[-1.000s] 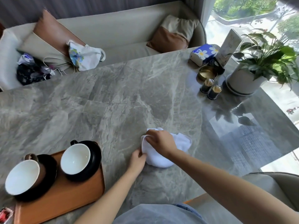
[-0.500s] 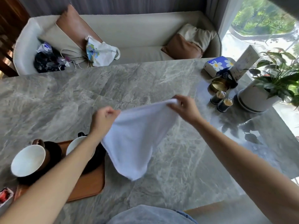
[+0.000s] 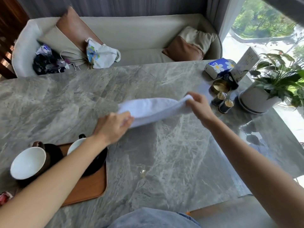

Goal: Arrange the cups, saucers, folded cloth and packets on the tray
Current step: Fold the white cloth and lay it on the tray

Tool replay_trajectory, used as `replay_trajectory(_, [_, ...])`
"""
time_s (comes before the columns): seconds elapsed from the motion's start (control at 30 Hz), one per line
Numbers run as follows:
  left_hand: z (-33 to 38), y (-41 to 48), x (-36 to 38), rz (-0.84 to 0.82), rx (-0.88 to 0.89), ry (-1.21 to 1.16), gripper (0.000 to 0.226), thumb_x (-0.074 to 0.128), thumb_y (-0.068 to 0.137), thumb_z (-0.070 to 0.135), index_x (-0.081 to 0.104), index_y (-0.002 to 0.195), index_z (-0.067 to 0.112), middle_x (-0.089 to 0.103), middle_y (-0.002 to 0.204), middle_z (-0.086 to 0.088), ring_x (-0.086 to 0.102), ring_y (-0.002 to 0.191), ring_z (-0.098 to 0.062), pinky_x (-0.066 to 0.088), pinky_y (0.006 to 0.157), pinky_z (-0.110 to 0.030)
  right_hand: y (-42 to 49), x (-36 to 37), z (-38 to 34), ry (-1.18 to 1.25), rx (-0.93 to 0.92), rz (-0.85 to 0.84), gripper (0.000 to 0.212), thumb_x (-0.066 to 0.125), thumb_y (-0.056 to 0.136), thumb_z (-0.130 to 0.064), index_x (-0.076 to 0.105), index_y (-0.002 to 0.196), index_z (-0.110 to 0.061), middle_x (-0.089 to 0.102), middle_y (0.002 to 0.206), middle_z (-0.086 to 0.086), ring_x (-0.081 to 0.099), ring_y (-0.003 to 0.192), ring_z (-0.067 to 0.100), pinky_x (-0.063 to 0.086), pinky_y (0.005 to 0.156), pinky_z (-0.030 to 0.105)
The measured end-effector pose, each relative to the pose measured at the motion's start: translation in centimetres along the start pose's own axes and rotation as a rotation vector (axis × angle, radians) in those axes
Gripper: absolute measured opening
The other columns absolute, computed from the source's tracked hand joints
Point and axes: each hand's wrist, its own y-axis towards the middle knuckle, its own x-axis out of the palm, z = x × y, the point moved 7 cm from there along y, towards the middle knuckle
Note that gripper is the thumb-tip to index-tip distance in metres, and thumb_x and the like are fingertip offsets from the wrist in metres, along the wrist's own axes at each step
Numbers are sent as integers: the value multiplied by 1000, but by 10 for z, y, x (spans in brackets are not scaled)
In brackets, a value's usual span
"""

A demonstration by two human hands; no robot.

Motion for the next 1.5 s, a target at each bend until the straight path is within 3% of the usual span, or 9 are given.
replay_trajectory(0.27, [-20, -115, 139, -724, -108, -121, 30, 50, 79, 55, 39, 60, 35, 43, 59, 6, 44, 60, -12, 27, 51, -29, -92, 44, 147, -445, 353, -535, 22, 48, 78, -3, 65, 88, 6, 59, 77, 19, 50, 73, 17, 36, 62, 27])
replay_trajectory(0.53, [-33, -143, 157, -1041, -223, -214, 27, 56, 76, 29, 36, 59, 24, 36, 64, 2, 34, 61, -11, 24, 60, -30, -125, 44, 174, -267, 613, -608, 15, 48, 77, -16, 60, 85, -12, 46, 80, 5, 43, 71, 14, 36, 55, 23])
replay_trajectory(0.6, [-37, -129, 148, -952, -345, -360, 21, 59, 77, 30, 45, 62, 22, 44, 64, 3, 41, 61, -9, 29, 60, -30, -116, 38, 176, -157, 654, -514, 12, 51, 80, -10, 57, 82, -21, 46, 79, 0, 44, 70, 13, 37, 54, 23])
replay_trajectory(0.73, [-57, -98, 131, -561, -619, -616, 19, 63, 87, 18, 66, 97, 3, 67, 102, -12, 60, 102, -30, 47, 85, -30, -95, 29, 174, 54, 653, -305, 11, 55, 77, -14, 61, 77, -24, 54, 74, -3, 51, 68, 12, 38, 56, 23])
replay_trajectory(0.83, [-66, -82, 124, -311, -846, -876, 14, 57, 89, 10, 65, 81, 18, 67, 88, -3, 60, 93, -24, 47, 74, -30, -77, 24, 174, 191, 627, -125, 16, 55, 85, -12, 66, 80, -23, 63, 79, 0, 61, 72, 12, 46, 63, 27])
replay_trajectory(1.07, [-91, -61, 145, -1, -1155, -1005, 30, 52, 91, 17, 59, 118, 6, 63, 109, -12, 58, 100, -24, 46, 91, -40, -48, 27, 175, 213, 562, 77, 21, 54, 92, -16, 66, 74, -18, 55, 57, -14, 46, 52, 2, 34, 44, 14])
replay_trajectory(1.2, [-99, -54, 155, 56, -1196, -955, 33, 53, 90, 18, 57, 121, 7, 62, 120, -17, 57, 113, -32, 45, 101, -50, -38, 31, 183, 220, 570, 129, 23, 55, 93, -19, 65, 96, 2, 56, 79, 7, 49, 75, 17, 40, 61, 27])
replay_trajectory(1.4, [-105, -48, 166, 43, -1174, -972, 9, 54, 90, 17, 61, 88, 22, 62, 80, 2, 58, 91, -24, 49, 88, -41, -30, 36, 192, 185, 593, 175, 16, 55, 93, -22, 64, 86, -12, 55, 70, -1, 49, 71, 14, 41, 68, 30])
replay_trajectory(1.5, [-107, -47, 167, 47, -1158, -956, 10, 53, 90, 14, 62, 90, 18, 65, 90, -5, 57, 92, -22, 47, 84, -37, -31, 35, 193, 68, 590, 215, 12, 54, 92, -21, 63, 96, -15, 62, 78, -2, 56, 76, 13, 42, 69, 25])
